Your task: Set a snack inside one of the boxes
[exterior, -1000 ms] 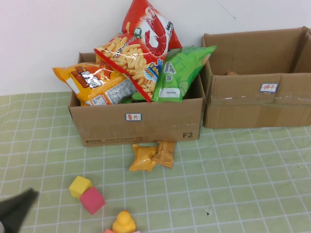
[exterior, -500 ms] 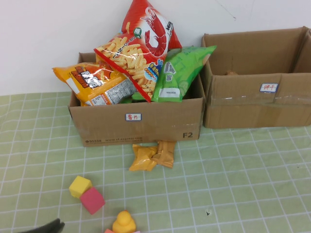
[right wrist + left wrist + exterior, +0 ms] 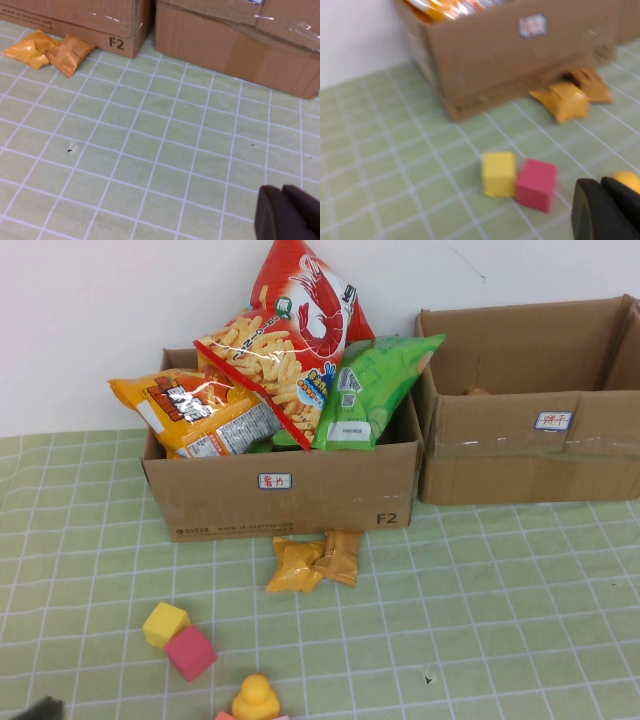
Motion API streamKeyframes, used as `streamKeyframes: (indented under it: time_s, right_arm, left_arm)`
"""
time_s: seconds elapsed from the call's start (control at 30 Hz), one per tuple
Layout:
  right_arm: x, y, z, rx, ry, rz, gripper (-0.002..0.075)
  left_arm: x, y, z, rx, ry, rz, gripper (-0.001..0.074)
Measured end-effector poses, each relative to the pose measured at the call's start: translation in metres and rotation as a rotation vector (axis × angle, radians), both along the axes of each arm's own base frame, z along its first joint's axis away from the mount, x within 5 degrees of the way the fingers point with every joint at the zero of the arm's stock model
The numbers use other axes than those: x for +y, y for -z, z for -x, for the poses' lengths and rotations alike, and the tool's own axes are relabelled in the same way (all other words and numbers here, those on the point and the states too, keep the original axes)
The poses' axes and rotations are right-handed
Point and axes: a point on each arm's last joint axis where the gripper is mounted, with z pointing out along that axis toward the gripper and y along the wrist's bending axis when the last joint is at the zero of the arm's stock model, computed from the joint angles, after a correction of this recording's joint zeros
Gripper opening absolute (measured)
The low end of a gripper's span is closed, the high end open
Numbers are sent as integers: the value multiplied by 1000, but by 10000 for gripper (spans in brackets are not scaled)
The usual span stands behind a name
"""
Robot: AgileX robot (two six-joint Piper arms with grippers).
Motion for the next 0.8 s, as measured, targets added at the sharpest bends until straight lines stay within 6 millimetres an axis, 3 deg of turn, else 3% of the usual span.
streamKeyframes:
  time_s: [0.33,0.57,0.8]
  right_arm:
    - [0,0,0,0,0,0,-2]
    - [0,0,0,0,0,0,-2]
    - [0,0,0,0,0,0,-2]
  left_arm:
    - [13,2,11,-210,-180,21,-1]
    - [16,20,15,-7,-255,10,-1]
    - [17,21,15,2,-271,14,-2]
